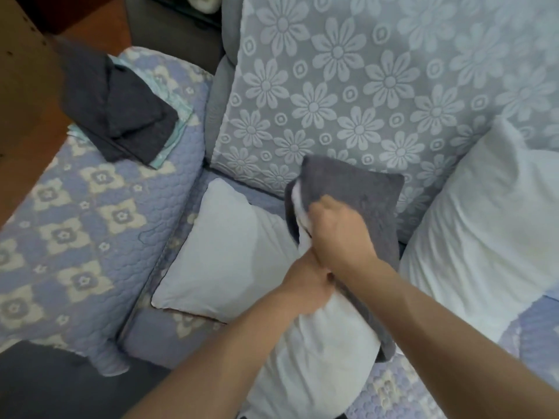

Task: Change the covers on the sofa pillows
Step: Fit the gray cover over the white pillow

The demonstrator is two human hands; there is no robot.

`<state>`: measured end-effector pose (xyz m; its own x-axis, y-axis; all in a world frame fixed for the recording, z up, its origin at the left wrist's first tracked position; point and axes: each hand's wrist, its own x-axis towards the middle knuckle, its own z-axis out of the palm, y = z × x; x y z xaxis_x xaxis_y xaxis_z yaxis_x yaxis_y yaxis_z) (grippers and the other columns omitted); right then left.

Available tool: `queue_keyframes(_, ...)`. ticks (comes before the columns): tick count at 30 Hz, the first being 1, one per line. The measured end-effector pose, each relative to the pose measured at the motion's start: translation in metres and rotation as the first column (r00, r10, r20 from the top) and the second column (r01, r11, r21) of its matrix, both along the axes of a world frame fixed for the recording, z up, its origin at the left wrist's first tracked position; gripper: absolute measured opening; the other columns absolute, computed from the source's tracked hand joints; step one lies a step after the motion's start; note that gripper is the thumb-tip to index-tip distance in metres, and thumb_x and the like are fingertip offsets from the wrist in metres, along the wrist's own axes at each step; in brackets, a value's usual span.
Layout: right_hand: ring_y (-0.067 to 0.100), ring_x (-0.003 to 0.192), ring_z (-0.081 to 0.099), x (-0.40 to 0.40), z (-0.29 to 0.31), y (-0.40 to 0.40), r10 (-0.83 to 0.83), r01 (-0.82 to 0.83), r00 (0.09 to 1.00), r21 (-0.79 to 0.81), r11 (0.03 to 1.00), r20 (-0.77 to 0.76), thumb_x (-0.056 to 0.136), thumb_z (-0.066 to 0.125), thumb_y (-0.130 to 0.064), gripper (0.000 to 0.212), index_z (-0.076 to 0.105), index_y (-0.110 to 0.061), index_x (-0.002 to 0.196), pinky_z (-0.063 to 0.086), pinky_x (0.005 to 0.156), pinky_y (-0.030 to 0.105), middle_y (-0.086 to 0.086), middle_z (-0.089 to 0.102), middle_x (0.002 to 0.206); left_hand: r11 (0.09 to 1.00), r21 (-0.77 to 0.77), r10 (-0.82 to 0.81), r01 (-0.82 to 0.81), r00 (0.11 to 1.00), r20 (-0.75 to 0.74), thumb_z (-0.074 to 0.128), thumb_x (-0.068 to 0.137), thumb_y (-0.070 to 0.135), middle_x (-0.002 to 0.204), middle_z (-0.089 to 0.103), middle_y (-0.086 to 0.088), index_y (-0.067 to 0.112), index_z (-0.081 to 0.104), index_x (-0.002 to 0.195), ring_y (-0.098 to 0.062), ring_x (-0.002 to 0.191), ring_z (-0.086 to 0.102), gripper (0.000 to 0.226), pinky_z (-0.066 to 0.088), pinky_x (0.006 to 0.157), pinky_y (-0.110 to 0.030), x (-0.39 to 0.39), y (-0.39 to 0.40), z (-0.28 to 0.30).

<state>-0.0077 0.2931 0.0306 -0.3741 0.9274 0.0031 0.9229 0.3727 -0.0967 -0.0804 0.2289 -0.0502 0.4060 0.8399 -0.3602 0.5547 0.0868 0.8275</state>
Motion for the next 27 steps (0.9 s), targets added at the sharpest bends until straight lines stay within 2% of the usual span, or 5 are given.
queue_keyframes(4, 0.031, 0.052, 0.053, 0.020, 0.000, -0.014, 0.012, -0.004, 0.997, -0.112, 0.994, 0.073, 0.063, 0.064, 0.003, 0.017, 0.054, -0.010, 0.067, 0.029, 0.044, 0.030, 0.008, 0.051, 0.069, 0.993, 0.026, -0.117, 0.119, 0.992, -0.056, 0.044, 0.100, 0.021, 0.150, 0.043, -0.004, 0.023, 0.034, 0.150, -0.023, 0.134, 0.045, 0.051, 0.038, 0.107, -0.032, 0.008, 0.004, -0.001)
queue_keyframes(8, 0.034, 0.065, 0.057, 0.053, -0.011, -0.015, -0.225, 0.228, 0.970, -0.017, 0.974, 0.090, 0.080, 0.066, 0.004, 0.026, 0.061, -0.007, 0.103, 0.033, 0.051, 0.032, 0.008, 0.055, 0.082, 0.990, -0.133, 0.098, -0.047, 0.906, 0.412, 0.058, 0.093, 0.007, 0.149, 0.045, 0.011, 0.032, 0.035, 0.155, 0.002, 0.134, 0.044, 0.070, 0.036, 0.112, -0.020, -0.004, -0.004, 0.005)
queue_keyframes(12, 0.033, 0.067, 0.051, 0.059, -0.019, -0.046, -0.314, 0.314, 0.948, 0.006, 0.949, 0.042, 0.073, 0.061, 0.012, 0.030, 0.056, -0.005, 0.097, 0.028, 0.054, 0.032, 0.010, 0.051, 0.083, 0.798, -0.488, 0.551, -0.353, 0.755, 0.355, 0.054, 0.099, 0.015, 0.106, 0.069, -0.001, 0.030, 0.057, 0.116, -0.017, 0.079, 0.066, 0.023, 0.058, 0.076, -0.035, -0.025, 0.010, 0.009)
queue_keyframes(18, 0.023, 0.062, 0.028, 0.059, -0.014, -0.073, -0.459, 0.462, 0.885, 0.028, 0.886, -0.081, 0.067, 0.056, 0.015, 0.028, 0.046, -0.006, 0.083, 0.022, 0.052, 0.033, 0.011, 0.043, 0.082, 0.950, -0.052, 0.300, -0.307, 0.948, -0.103, 0.065, 0.090, 0.037, 0.142, 0.041, -0.011, 0.021, 0.036, 0.148, -0.031, 0.129, 0.049, 0.066, 0.044, 0.104, -0.046, -0.030, 0.082, -0.013)
queue_keyframes(27, 0.026, 0.068, 0.042, 0.057, 0.003, -0.083, -0.565, 0.545, 0.806, -0.153, 0.824, -0.174, 0.078, 0.052, 0.006, 0.022, 0.052, -0.010, 0.092, 0.033, 0.057, 0.038, 0.000, 0.042, 0.092, 0.893, 0.230, 0.432, -0.387, 0.880, -0.196, 0.050, 0.091, 0.045, 0.112, 0.067, -0.007, 0.021, 0.058, 0.113, -0.033, 0.101, 0.062, 0.033, 0.047, 0.077, -0.040, 0.012, 0.122, 0.000)
